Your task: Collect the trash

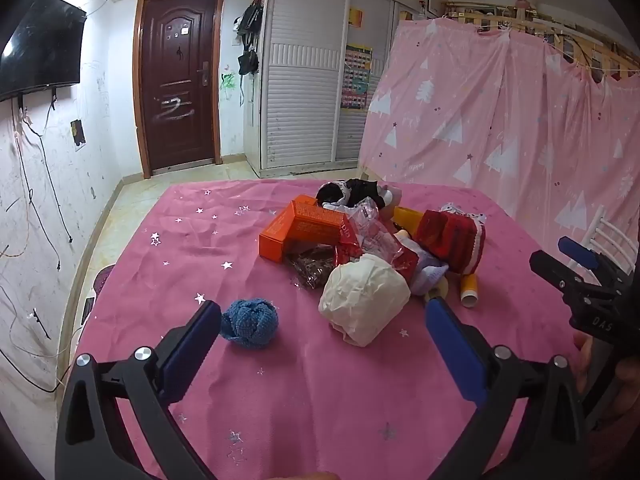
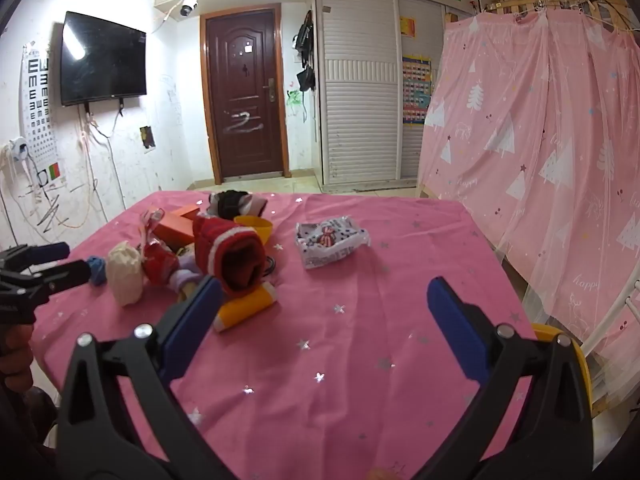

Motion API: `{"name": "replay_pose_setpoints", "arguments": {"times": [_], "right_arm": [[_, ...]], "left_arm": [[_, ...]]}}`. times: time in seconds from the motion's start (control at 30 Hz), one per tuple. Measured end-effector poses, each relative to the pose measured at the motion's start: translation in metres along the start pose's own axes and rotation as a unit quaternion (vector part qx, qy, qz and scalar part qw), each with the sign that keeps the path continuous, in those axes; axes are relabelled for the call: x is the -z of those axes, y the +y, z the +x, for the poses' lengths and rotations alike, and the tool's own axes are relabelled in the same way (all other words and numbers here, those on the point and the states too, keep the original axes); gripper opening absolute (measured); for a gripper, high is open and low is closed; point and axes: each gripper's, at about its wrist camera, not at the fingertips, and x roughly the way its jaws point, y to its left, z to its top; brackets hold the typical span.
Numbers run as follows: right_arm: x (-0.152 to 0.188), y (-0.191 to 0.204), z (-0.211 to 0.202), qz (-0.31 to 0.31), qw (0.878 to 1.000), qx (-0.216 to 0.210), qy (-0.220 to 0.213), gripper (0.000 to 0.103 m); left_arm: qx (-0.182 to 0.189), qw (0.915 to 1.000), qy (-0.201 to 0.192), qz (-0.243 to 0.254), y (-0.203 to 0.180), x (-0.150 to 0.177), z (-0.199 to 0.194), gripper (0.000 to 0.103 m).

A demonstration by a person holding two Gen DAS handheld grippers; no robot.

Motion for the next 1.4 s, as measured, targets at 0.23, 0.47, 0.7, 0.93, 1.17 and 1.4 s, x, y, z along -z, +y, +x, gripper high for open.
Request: {"name": "replay_pose_setpoints", "arguments": {"times": [0.23, 0.47, 0.7, 0.93, 1.17, 1.4], "right_arm": [[-0.0001, 0.0, 0.0, 0.0, 1.0, 0.0, 0.0, 0.098], [-0.0001, 0.0, -0.0001, 0.0, 1.0, 0.0, 0.0, 0.098], [0.0, 0.0, -0.0002, -0.001, 1.0, 0.0, 0.0, 0.098], [0.0, 0.0, -0.0001, -0.001, 1.0, 0.0, 0.0, 0.098], [0.0001, 0.0, 0.0, 0.0, 1.0, 0.0, 0.0, 0.098], [0.0002, 0.0001, -0.0001, -0.001, 1.0, 0.0, -0.001, 0.098]], "left_arm": [[-0.002, 1.0, 0.0, 0.001, -0.0001, 0.0001, -0.0008, 0.095], [-0.001, 1.0, 0.002, 0.0, -0.0021, 0.0006, 0.002, 0.095], [-0.002, 1.0, 0.001, 0.0, -0.0026, 0.0014, 0.0014, 0.095], [-0.002, 1.0, 0.002, 0.002, 0.0015, 0.0029, -0.0005, 0.095], [-0.002, 1.0, 0.003, 0.001, 0.0014, 0.003, 0.0023, 0.095], [0.0, 1.0, 0.005, 0.001, -0.0002, 0.0019, 0.0005, 0.095]]}}
